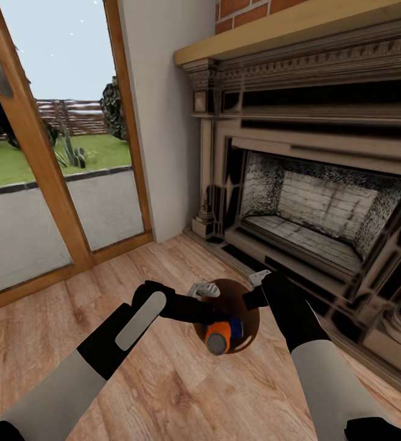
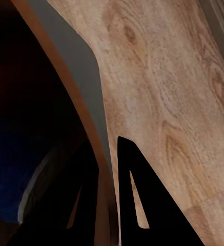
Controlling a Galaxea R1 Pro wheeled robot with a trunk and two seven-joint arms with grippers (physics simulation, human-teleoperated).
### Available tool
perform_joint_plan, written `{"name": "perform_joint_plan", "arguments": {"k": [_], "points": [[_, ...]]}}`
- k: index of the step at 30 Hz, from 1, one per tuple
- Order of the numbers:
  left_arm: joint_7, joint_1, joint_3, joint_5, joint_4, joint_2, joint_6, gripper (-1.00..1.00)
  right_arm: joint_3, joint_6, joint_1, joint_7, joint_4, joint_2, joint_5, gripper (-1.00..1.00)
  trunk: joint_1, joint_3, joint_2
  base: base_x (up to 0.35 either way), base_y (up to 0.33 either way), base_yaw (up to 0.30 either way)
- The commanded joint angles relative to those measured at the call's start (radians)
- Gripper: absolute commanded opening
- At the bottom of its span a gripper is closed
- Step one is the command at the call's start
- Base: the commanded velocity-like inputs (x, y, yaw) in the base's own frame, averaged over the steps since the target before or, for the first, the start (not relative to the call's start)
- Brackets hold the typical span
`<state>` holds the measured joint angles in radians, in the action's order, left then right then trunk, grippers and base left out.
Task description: Put the three can of soda from the living room inside the tash can in the kitchen.
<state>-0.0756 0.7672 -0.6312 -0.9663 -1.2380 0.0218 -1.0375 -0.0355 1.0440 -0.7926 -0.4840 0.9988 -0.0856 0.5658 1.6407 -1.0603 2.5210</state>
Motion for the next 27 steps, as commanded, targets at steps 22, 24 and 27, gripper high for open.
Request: {"name": "perform_joint_plan", "arguments": {"k": [22, 24, 27], "points": [[0.304, -0.062, 0.019, -0.006, -0.215, 0.390, 0.123, 1.00, -0.001, 0.003, 0.000, -0.004, -0.011, 0.004, -0.022, -1.00, 0.000, 0.000, 0.000, 0.000, 0.000, 0.000], [0.310, -0.087, 0.020, -0.004, -0.196, 0.399, 0.187, 1.00, 0.000, 0.003, 0.000, -0.004, -0.012, 0.006, -0.023, -1.00, 0.000, 0.000, 0.000, 0.000, 0.000, 0.000], [0.313, -0.131, 0.020, -0.004, -0.157, 0.415, 0.313, 1.00, 0.003, 0.003, 0.000, -0.004, -0.014, 0.010, -0.023, -1.00, 0.000, 0.000, 0.000, 0.000, 0.000, 0.000]]}}
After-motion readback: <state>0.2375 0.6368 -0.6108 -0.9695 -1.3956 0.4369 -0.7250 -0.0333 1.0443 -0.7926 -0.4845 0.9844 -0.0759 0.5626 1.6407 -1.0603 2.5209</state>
